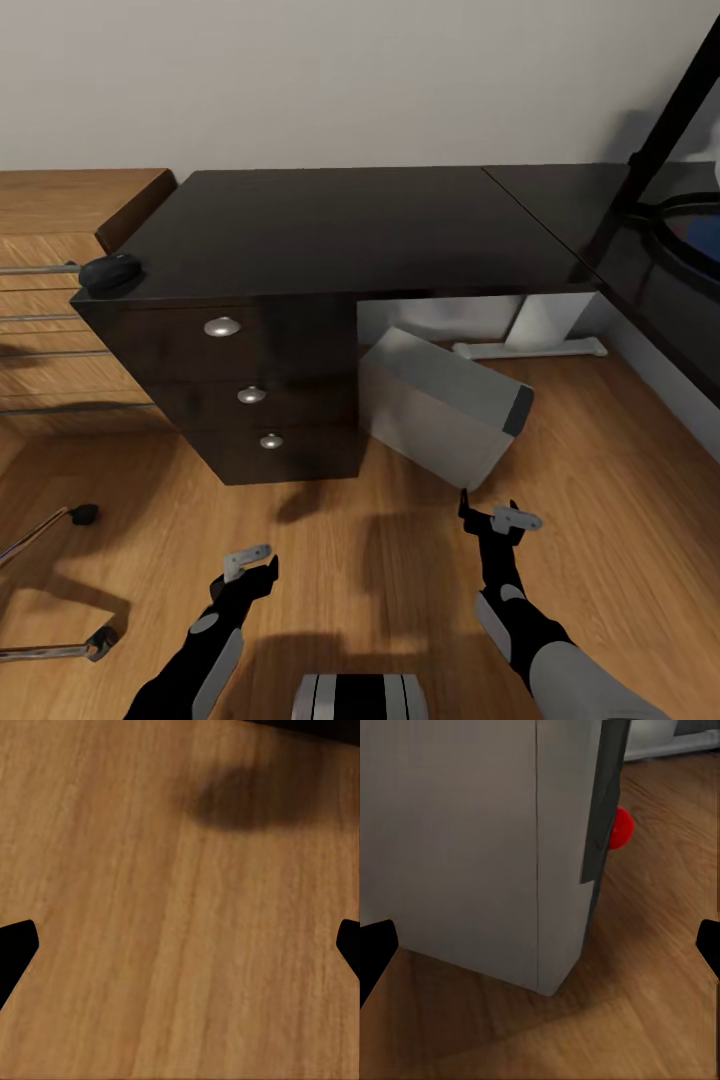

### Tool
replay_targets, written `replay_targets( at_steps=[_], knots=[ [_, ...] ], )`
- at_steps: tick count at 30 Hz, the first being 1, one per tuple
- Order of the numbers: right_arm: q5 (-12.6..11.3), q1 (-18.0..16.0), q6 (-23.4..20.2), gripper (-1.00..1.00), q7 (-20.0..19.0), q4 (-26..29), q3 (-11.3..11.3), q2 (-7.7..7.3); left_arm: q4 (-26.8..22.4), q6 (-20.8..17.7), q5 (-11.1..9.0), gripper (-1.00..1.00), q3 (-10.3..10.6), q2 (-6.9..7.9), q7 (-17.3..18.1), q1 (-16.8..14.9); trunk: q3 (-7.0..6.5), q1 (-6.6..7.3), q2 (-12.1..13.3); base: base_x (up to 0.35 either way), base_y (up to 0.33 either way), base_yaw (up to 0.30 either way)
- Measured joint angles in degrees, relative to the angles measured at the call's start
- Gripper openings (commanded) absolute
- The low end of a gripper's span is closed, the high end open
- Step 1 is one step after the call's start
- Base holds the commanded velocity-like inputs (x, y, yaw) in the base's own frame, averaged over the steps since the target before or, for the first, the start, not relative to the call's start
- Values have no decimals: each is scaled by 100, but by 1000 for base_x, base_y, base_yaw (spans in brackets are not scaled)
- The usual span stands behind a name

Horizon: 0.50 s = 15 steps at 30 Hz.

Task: In the bedroom, organize the workspace by keeping the computer under the desk, ensuring the monitor is on the desk, placing the keyboard on the desk next to the monitor, placing the mouse on the desk next to the keyboard, moving the folder from the swivel chair onto the desk next to the mouse, stacking the notebook on top of the folder with the pen on top of the notebook, and positioning the swivel chair next to the desk.

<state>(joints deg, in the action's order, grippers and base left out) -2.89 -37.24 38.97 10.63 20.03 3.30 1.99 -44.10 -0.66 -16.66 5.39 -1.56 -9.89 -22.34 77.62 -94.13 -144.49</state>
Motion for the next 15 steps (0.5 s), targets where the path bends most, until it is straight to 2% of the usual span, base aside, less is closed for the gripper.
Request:
replay_targets(
  at_steps=[7,15],
  knots=[
    [1,0,0,100,2,-4,10,-68,68,776,-10,100,0,189,217,2,0,0,0,2,0,0],
    [1,0,0,100,3,-4,11,-79,80,1014,13,100,-8,245,680,88,0,0,0,0,0,0]
  ],
)
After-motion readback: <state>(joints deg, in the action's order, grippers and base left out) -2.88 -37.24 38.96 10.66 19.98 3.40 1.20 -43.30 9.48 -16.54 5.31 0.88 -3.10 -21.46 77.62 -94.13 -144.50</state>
